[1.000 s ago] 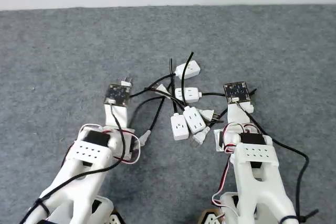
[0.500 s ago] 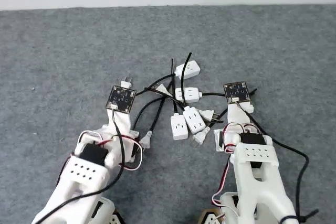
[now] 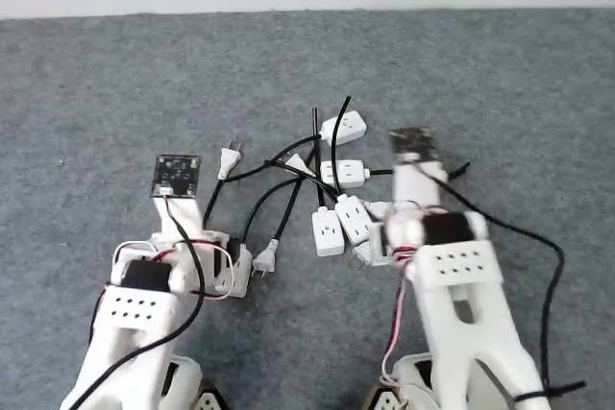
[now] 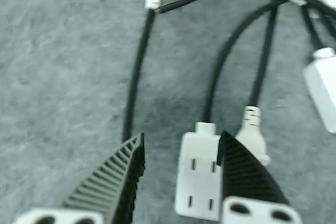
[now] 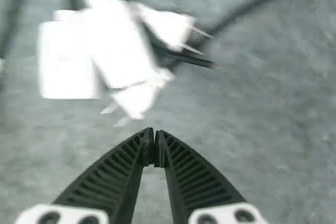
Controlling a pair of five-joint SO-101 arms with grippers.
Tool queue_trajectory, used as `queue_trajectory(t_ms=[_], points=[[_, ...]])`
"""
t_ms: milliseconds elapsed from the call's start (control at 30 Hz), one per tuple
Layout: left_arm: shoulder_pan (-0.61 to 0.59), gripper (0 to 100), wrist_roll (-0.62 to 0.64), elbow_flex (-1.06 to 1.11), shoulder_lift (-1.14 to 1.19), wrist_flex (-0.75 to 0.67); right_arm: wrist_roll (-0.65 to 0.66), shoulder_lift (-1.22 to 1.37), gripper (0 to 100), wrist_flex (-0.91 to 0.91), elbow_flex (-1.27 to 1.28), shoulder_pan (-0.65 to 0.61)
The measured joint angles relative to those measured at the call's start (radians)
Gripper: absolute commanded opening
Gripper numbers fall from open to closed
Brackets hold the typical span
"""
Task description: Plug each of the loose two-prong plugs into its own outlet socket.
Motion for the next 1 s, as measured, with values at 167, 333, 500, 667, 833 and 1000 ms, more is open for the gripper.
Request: queue_trajectory(t_ms=[167, 333, 500, 667, 833, 1000], points=[[-0.049, 22, 0.0, -0.02, 0.04, 0.0, -0.08, 0.175, 1.1, -0.003, -0.123, -0.143], [-0.087, 22, 0.0, -0.055, 0.098, 0.0, -0.235, 0.433, 8.0, -0.005, -0.33, -0.242], [-0.143, 22, 0.0, -0.107, 0.181, 0.0, -0.374, 0.626, 12.8, -0.006, -0.442, -0.37], [-0.193, 22, 0.0, -0.172, 0.265, 0.0, -0.459, 0.7, 12.6, -0.048, -0.506, -0.404], [-0.201, 22, 0.0, -0.192, 0.313, 0.0, -0.548, 0.715, 12.7, -0.124, -0.551, -0.44], [-0.222, 22, -0.009, -0.193, 0.313, 0.0, -0.565, 0.767, 12.6, -0.153, -0.557, -0.446]])
